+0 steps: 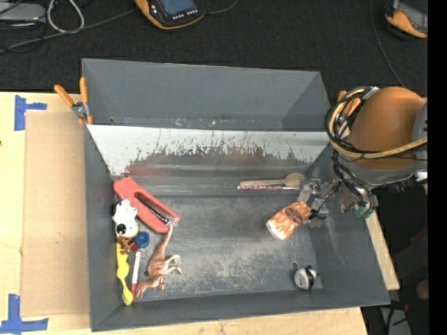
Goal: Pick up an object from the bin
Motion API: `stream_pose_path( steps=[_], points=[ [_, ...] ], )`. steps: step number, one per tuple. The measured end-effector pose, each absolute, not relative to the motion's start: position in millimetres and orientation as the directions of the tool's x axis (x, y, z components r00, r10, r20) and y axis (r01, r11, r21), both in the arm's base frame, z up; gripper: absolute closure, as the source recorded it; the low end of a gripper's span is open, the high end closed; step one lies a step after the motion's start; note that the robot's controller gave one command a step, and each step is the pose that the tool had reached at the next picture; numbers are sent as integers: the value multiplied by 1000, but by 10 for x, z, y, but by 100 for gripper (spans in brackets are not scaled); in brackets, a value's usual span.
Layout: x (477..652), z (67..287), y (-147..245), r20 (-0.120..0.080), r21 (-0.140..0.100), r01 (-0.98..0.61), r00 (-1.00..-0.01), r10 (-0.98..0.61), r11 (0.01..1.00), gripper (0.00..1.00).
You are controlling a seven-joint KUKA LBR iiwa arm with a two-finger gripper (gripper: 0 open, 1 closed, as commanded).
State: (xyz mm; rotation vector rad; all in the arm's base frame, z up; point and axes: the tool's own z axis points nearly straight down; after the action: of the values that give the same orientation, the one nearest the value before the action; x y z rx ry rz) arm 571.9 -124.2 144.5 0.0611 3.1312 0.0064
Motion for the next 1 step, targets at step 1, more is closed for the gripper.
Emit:
stream_pose_path(
  steps=[1],
  points=[
    [5084,2182,-1045,-3,6,-237,-972,-237,972,100]
  ],
)
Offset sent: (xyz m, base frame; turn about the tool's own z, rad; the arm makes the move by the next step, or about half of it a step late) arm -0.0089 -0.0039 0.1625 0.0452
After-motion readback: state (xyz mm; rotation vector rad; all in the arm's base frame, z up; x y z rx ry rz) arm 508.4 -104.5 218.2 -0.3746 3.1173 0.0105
